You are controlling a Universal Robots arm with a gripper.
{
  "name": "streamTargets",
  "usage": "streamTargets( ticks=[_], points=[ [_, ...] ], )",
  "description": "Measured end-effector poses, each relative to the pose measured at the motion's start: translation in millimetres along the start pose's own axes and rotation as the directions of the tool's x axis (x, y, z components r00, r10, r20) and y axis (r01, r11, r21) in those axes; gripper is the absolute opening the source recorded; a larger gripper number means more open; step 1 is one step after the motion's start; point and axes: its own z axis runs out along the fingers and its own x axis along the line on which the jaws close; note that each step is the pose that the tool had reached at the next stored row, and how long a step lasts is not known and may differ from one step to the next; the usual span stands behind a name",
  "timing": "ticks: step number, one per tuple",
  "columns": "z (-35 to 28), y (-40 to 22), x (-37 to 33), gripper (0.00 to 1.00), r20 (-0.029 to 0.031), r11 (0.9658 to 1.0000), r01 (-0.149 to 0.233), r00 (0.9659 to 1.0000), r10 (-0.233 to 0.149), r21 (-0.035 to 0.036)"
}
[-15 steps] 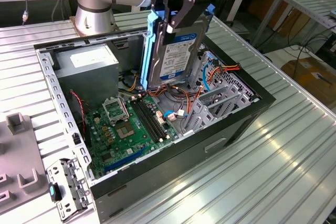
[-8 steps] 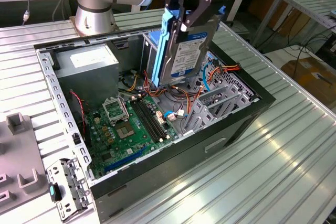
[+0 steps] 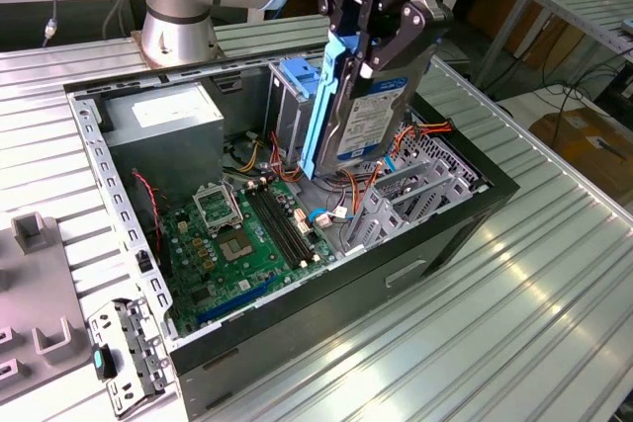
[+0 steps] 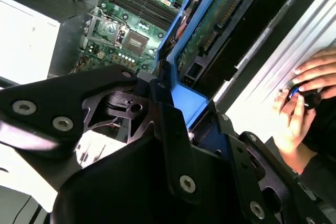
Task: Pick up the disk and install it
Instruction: 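Insert the disk into the insertion slot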
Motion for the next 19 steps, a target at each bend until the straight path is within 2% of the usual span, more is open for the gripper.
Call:
streamTargets(
  ticks=[3,4,5,10,17,19],
  points=[
    [0.8,-7.0,2.1,0.37,-0.0001,1.0,0.0,1.0,0.0,-0.0015],
    [1.1,-10.7,2.3,0.37,-0.0002,1.0,0.0,1.0,0.0,-0.0019],
    [1.5,-17.4,2.5,0.37,-0.0004,1.0,0.0,1.0,0.0,-0.0024],
    [3.2,-35.2,4.0,0.37,-0.0002,1.0,0.0,1.0,0.0,-0.004],
    [5.1,-42.9,21.1,0.37,-0.0004,1.0,0.0,1.0,0.0,-0.006],
    [6.2,-49.8,24.5,0.37,-0.0004,1.0,0.0,1.0,0.0,-0.0081]
  ],
)
